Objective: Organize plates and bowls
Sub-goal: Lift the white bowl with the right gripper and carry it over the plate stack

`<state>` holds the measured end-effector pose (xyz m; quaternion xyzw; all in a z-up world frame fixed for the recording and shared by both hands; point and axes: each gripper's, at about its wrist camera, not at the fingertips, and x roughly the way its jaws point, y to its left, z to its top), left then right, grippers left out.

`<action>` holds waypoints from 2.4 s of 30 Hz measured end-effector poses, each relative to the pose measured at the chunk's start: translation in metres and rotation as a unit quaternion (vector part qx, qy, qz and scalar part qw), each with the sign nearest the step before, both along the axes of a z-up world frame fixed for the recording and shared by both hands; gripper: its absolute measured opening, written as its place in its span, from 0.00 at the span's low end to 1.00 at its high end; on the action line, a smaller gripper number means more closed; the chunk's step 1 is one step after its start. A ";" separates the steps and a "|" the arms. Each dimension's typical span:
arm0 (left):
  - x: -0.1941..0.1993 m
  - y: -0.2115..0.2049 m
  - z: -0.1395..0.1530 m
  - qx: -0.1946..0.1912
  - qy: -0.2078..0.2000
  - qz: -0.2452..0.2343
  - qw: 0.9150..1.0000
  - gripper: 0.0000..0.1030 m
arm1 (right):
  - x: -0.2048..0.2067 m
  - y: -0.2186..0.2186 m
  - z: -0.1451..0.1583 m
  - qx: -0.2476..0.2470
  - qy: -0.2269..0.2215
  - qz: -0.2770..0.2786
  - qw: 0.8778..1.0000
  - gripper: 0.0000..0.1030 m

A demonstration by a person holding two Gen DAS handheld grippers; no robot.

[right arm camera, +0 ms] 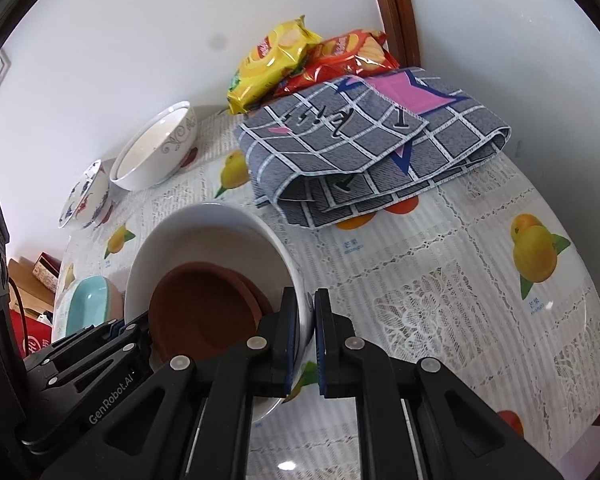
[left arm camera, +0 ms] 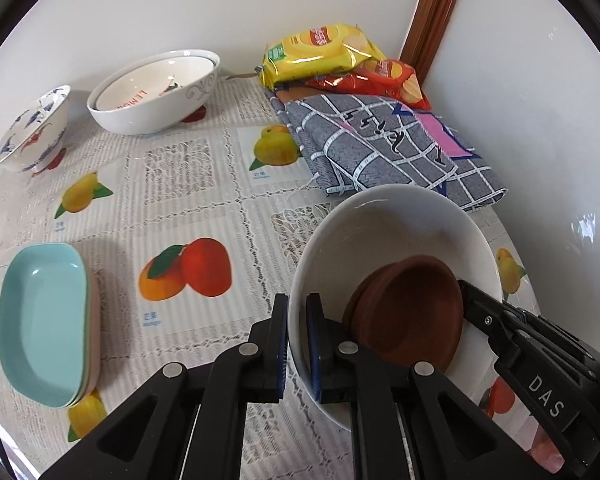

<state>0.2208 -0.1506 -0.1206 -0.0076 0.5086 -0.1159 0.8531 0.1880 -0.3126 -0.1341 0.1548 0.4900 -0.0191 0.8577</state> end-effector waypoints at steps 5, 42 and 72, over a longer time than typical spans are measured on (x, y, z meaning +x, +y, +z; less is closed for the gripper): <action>-0.007 0.009 0.010 0.002 -0.007 0.003 1.000 0.08 | -0.007 0.010 0.011 0.000 -0.009 0.002 1.000 0.08; -0.018 0.118 0.042 0.008 -0.037 0.060 0.998 0.08 | 0.006 0.117 0.041 0.011 -0.025 0.053 0.998 0.08; -0.020 0.209 0.042 0.006 -0.042 0.118 0.992 0.08 | 0.027 0.212 0.042 0.006 -0.023 0.112 0.993 0.07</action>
